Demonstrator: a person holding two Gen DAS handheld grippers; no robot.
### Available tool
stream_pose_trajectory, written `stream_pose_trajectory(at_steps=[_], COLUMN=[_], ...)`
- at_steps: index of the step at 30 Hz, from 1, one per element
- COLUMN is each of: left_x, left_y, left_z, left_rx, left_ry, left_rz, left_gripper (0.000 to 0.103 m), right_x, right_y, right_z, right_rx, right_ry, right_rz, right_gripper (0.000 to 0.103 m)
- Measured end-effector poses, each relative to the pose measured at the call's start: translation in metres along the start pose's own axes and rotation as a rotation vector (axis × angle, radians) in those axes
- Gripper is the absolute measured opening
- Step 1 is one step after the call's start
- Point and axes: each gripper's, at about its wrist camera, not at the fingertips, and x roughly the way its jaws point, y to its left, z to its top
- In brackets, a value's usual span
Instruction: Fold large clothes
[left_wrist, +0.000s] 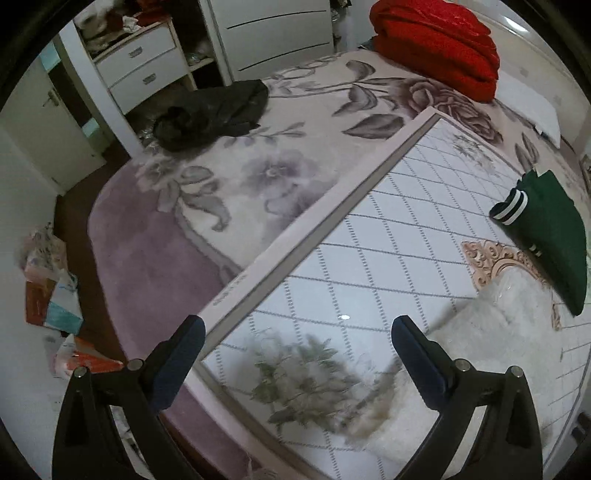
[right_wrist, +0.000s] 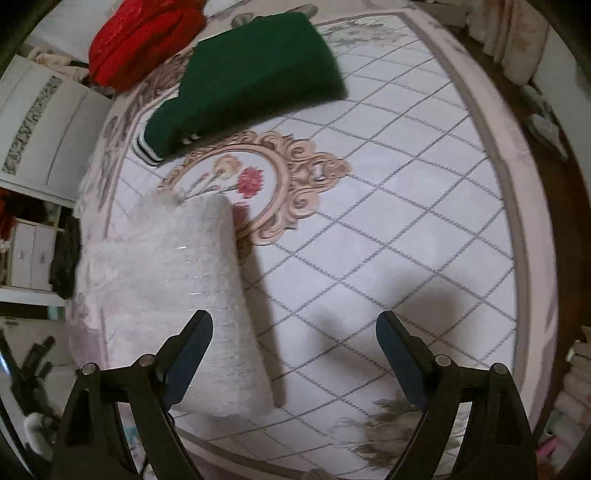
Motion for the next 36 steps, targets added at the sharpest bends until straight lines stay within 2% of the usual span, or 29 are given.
stream_pose_trajectory(at_steps=[3,4,6,7,9,11,13,17,18,20,24,29,30,31,32,34,36], left_x=[0.027,0.036,0.059,0.076,0.102,0.12,0.137,0.167,0.172,0.173,0.165,0.166,0.17,0.17,0.166,0.153,0.138], left_y=[-0.027,-0.038,-0.062,-0.077,-0.098,-0.112,-0.119,-0.11,-0.111,-0.112,-0.114,-0.126,-0.127,-0.129,-0.131,-0.135,-0.14], left_z=[-0.006,-0.009,-0.016,-0.021,-0.029,-0.034,-0.033,-0.02,-0.018,-0.014,-0.005,-0.009,-0.012,-0.013,-0.013,-0.01,-0.006], left_rx=[0.084,0.12,0.212,0.275,0.361,0.412,0.407,0.267,0.26,0.265,0.227,0.293,0.279,0.268,0.274,0.293,0.297], left_ry=[0.0,0.006,0.05,0.103,0.196,0.257,0.325,0.454,0.48,0.483,0.533,0.523,0.52,0.494,0.464,0.401,0.354], left_rz=[0.006,-0.003,-0.087,-0.157,-0.27,-0.321,-0.377,-0.535,-0.561,-0.599,-0.826,-0.847,-0.854,-0.856,-0.863,-0.886,-0.907], left_gripper=[0.103,0.103,0.103,0.103,0.103,0.103,0.103,0.103,0.102,0.101,0.101,0.101,0.092,0.076,0.067,0.027,0.021], right_x=[0.023,0.032,0.053,0.066,0.105,0.138,0.158,0.188,0.193,0.202,0.204,0.206,0.207,0.207,0.205,0.201,0.189], right_y=[0.011,0.018,0.034,0.041,0.057,0.061,0.059,0.061,0.062,0.065,0.07,0.063,0.063,0.063,0.064,0.061,0.058], right_z=[0.001,0.003,-0.002,-0.004,-0.005,-0.005,-0.002,0.004,0.005,0.009,0.012,0.012,0.012,0.012,0.011,0.012,0.009], right_rx=[-0.059,-0.072,-0.112,-0.137,-0.182,-0.152,-0.101,-0.043,-0.042,-0.033,-0.036,-0.027,-0.026,-0.027,-0.031,-0.026,0.009], right_ry=[0.048,0.054,0.059,0.078,0.172,0.269,0.32,0.412,0.42,0.434,0.457,0.463,0.46,0.453,0.437,0.396,0.354], right_rz=[-0.029,0.002,0.081,0.1,0.151,0.229,0.316,0.462,0.48,0.51,0.528,0.538,0.541,0.543,0.537,0.525,0.53], right_gripper=[0.092,0.092,0.092,0.092,0.092,0.094,0.096,0.097,0.099,0.101,0.101,0.101,0.101,0.101,0.1,0.089,0.063])
